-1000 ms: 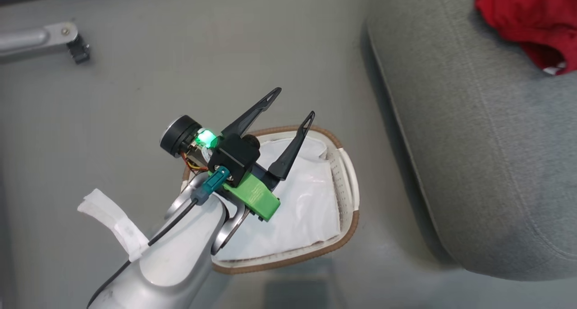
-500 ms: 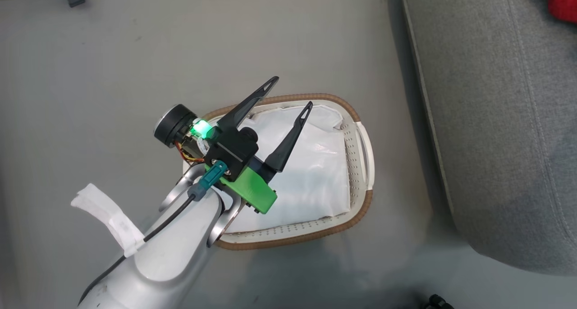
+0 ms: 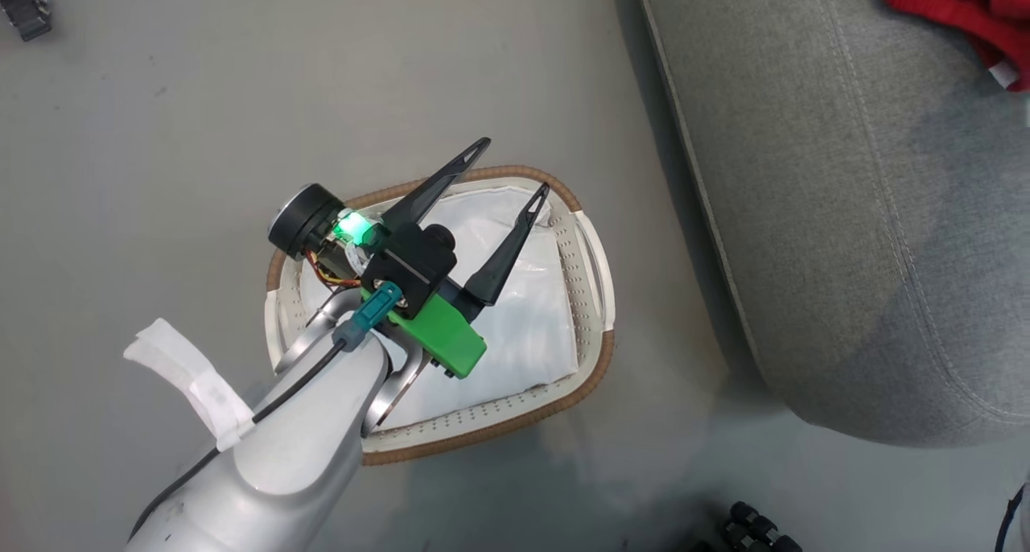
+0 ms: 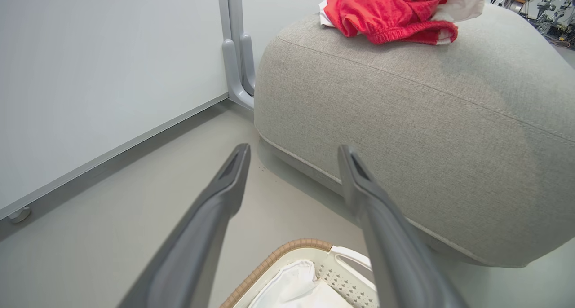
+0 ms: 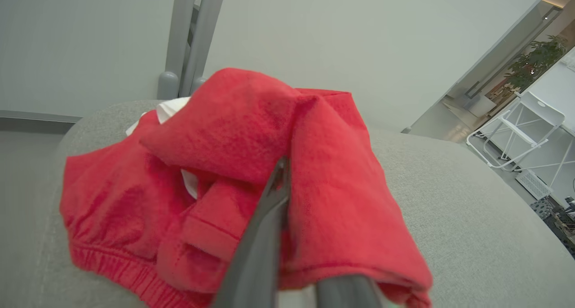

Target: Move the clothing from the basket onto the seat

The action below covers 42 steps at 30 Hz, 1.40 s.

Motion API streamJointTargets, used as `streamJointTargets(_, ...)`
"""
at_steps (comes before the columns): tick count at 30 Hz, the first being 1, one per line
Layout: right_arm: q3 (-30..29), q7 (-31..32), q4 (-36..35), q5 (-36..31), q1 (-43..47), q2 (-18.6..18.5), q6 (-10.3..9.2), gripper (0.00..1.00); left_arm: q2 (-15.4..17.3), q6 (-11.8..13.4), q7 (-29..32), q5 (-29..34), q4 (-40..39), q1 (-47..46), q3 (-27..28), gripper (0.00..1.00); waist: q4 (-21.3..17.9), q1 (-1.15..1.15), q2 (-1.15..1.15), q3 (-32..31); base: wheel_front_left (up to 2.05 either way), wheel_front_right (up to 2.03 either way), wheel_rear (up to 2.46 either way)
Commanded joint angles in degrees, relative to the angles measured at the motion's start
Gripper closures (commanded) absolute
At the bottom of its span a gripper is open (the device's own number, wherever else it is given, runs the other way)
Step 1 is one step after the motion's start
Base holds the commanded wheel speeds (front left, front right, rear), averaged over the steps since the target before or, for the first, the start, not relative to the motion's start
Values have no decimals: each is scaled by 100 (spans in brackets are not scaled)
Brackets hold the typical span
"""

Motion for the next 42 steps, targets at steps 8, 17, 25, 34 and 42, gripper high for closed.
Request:
streamJointTargets(8,718,-1,-225,296,676,363,-8,0,138,106,3,-226,51,153,230,0,-383,-1,0,-455,0,0,0)
streamJointTargets(17,1265,-1,-546,672,1215,378,-8,0,12,143,-1,-377,-19,513,421,0,-355,-1,0,-1053,0,0,0)
streamJointTargets(25,1719,-1,-900,819,1251,262,-8,0,-197,162,-1,-450,-59,1009,788,0,-99,-1,0,-1697,0,0,0)
streamJointTargets(34,2115,-1,-1184,1136,1402,432,-8,0,-428,216,-1,-423,-189,1635,1528,0,420,-1,0,-2275,0,0,0)
streamJointTargets(42,2179,-1,-1597,1429,2105,858,-8,0,-622,239,-1,-336,-406,2267,2328,0,866,-1,0,-2564,0,0,0)
